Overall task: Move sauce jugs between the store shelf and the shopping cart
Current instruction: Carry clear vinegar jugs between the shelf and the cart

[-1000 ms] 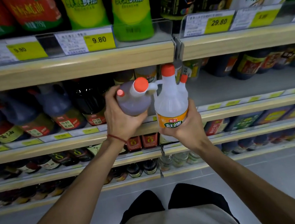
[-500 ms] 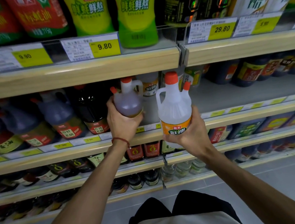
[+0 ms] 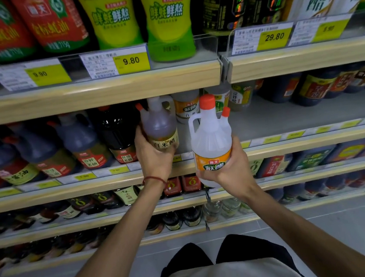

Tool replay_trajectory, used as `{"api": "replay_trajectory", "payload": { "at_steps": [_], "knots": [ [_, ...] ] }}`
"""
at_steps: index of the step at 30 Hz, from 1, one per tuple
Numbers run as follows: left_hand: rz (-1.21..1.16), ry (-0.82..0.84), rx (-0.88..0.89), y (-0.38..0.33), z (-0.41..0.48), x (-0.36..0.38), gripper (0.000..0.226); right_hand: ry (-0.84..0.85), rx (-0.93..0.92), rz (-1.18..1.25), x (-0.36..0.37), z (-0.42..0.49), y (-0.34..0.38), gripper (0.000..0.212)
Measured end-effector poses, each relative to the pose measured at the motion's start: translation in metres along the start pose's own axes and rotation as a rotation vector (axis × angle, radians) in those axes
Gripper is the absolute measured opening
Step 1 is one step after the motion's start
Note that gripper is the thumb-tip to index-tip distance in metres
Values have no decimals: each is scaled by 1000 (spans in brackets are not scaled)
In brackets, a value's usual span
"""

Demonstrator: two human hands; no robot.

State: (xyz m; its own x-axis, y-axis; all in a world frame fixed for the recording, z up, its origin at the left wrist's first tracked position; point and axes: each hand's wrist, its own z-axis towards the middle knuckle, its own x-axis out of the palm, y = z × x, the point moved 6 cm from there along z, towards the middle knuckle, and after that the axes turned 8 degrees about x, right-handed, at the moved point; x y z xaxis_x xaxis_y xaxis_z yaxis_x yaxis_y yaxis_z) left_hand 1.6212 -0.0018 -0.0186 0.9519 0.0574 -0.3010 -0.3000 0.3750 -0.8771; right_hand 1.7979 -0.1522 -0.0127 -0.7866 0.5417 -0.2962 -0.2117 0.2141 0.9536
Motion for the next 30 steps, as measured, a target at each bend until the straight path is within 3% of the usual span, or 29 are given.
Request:
{"api": "replay_trajectory", "payload": {
  "at_steps": [3, 5, 10, 14, 20, 23, 25, 30],
  "knots": [
    [-77, -70, 117, -25, -31, -8, 68, 3, 17, 17, 1, 0, 3, 96],
    [-44, 51, 167, -42, -39, -6, 53, 13, 27, 31, 2, 2, 6, 95],
    [-38, 218, 32, -52, -40, -9, 58, 59, 30, 68, 5, 10, 14, 95],
    [-223, 571, -153, -51, -49, 22, 72, 102, 27, 93, 13, 20, 14, 95],
    [-216, 634, -36, -65, -43, 28, 48, 358, -57, -57, 4, 24, 18, 97],
    [-242, 614, 16, -67, -49, 30, 48, 439, -162, -171, -7, 21, 20, 102],
    [-238, 565, 108, -74, -51, 29, 55, 385, -241, -203, -11, 20, 23, 101],
    [-91, 529, 348, -89, -44, 29, 71, 44, -348, -212, -17, 23, 24, 90]
  ]
}}
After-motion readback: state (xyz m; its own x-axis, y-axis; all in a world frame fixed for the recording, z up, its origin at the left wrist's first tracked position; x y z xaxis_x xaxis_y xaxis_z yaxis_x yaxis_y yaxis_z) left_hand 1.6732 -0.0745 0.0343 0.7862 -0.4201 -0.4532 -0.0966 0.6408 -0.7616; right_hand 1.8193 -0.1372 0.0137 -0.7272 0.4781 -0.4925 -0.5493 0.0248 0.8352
